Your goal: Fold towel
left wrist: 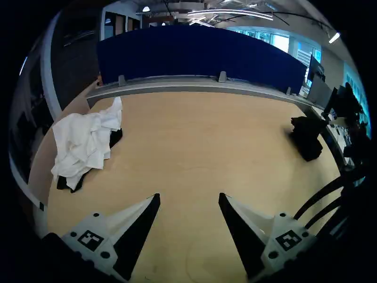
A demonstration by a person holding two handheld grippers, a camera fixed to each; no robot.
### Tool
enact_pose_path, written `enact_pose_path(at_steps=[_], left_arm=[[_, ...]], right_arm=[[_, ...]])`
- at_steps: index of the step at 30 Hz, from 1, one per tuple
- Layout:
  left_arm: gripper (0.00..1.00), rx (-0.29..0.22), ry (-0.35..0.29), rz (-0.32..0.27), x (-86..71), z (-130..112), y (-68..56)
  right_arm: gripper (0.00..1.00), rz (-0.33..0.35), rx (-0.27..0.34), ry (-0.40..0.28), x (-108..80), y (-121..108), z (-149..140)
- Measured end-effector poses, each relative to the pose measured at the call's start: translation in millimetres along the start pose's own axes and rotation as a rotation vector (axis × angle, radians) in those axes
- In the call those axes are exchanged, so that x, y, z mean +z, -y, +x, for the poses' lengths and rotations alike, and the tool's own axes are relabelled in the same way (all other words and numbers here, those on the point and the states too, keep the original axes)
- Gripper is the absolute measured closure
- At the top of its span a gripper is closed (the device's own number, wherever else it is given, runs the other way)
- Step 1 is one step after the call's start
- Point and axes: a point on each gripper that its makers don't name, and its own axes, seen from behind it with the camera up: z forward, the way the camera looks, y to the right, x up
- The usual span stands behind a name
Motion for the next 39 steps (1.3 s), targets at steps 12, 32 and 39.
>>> enact_pose_path(at_steps=[12, 32, 39], left_arm=[[0.08, 0.010, 0.001, 0.004, -4.9, -1.0, -2.7], [0.08, 0.024, 0.002, -0.003, -6.1, -4.0, -6.7], [0.08, 0.020, 0.000, -0.008, -8.1, -3.6, -9.0]], right_arm=[[0.97, -0.070, 0.095, 0.122, 23.6, -5.0, -84.2], [0.98, -0.125, 0.189, 0.121, 22.2, -19.2, -109.1], [0.97, -0.108, 0.170, 0.093, 19.9, -14.8, -97.8]])
